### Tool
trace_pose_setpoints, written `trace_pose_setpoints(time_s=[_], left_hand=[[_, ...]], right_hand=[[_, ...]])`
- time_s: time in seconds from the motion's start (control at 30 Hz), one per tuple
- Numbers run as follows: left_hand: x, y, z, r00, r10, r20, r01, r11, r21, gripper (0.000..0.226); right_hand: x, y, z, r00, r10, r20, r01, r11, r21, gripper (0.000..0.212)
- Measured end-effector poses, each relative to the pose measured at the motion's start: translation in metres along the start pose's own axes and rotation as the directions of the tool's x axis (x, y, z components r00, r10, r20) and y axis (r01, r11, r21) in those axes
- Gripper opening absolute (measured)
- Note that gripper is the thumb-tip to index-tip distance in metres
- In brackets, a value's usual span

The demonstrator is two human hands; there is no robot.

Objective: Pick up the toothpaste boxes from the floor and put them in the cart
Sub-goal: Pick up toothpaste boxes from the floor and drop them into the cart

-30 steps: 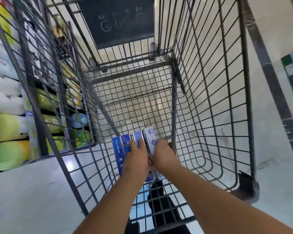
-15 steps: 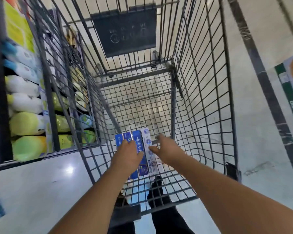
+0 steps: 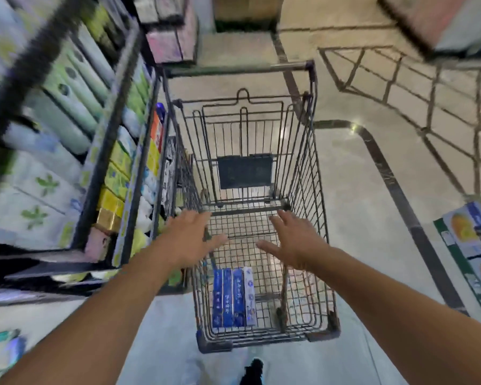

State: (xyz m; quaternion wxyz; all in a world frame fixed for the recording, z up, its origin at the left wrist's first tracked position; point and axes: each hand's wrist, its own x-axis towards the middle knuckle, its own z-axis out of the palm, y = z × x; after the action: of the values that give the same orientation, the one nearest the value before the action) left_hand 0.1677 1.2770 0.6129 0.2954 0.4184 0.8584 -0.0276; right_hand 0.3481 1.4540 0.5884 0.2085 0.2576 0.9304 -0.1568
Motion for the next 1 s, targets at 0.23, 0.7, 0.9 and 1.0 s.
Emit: trace_pose_setpoints(time_s=[0.23,0.7,0.9,1.0], left_hand=[[-0.079,-0.042,-0.033,0.993,-0.117,-0.027,0.12,0.988,0.099,0.105],[-0.342,-0.158,0.049,0.933,-0.322,-0.161,0.307,0.945,-0.111,0.096],[-0.515,-0.246,0.128,0.759,-0.612,-0.222,0.568,0.789,-0.234,0.108],[-0.602,-0.277,0.172,0.641,-0.739,-0.207,0.668,0.67,-0.324,0.129]], right_hand=[[-0.036,-0.053,-0.053,0.98,-0.172,-0.096,0.159,0.979,-0.127,0.103],[-0.162,-0.261,-0.011,0.883,-0.469,-0.016,0.445,0.848,-0.288,0.104],[-0.231,-0.419,0.036,0.748,-0.661,0.059,0.629,0.678,-0.381,0.108],[-0.262,-0.497,0.069,0.657,-0.743,0.127,0.718,0.566,-0.406,0.124]])
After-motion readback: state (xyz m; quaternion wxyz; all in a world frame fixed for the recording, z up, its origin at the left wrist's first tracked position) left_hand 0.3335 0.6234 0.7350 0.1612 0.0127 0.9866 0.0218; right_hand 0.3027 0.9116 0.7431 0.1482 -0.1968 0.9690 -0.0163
